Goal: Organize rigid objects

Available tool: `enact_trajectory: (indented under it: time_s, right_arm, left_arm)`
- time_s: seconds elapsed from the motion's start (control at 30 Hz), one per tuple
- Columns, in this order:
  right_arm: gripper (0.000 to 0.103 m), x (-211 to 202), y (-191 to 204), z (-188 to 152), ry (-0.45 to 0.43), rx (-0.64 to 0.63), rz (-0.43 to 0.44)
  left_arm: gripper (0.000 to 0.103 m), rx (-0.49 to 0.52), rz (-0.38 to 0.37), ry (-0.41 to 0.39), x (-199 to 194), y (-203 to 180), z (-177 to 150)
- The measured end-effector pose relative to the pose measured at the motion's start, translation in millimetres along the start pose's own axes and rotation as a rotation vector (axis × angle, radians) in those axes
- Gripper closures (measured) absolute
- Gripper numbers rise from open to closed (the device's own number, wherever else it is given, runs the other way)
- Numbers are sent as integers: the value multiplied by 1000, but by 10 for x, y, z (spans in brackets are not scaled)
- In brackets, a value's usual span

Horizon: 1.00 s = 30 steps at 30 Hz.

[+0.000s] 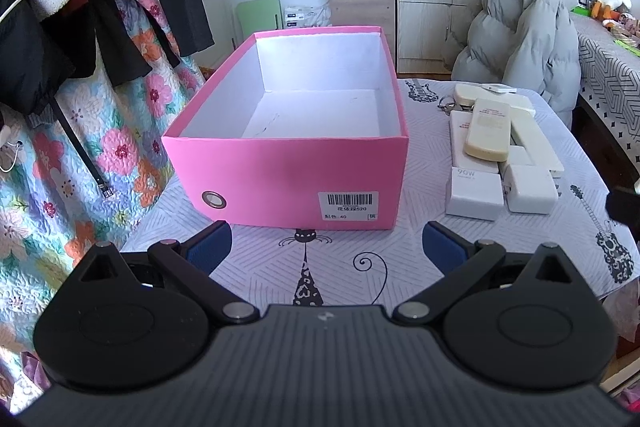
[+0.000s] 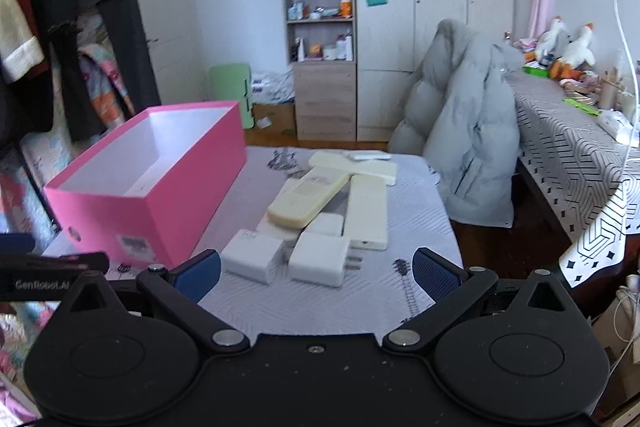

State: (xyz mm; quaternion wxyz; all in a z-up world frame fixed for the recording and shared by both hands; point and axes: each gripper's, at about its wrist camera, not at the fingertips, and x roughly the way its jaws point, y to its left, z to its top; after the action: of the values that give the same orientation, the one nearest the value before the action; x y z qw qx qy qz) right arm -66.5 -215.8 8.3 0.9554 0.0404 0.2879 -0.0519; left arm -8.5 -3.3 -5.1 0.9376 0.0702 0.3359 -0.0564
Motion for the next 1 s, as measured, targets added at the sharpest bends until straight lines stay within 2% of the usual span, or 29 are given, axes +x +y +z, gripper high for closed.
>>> enact_trajectory:
  time_s: [0.33,0.5,0.83,1.0]
  right_arm:
    - [0,81,122,-56,39,-45,23]
    - [0,82,112,-58,41,-43,19]
    - [0,109,88,-65,47,-35,6]
    - [0,116,84,-63,50,-34,5]
  left_arm:
    - [0,-18,-11,2,22,36,6]
    - [0,-66,-72,3,14,108,21]
    - [0,-105,-86,-27,-17,142,18]
    - [0,-64,-65,-48,-40,98,12]
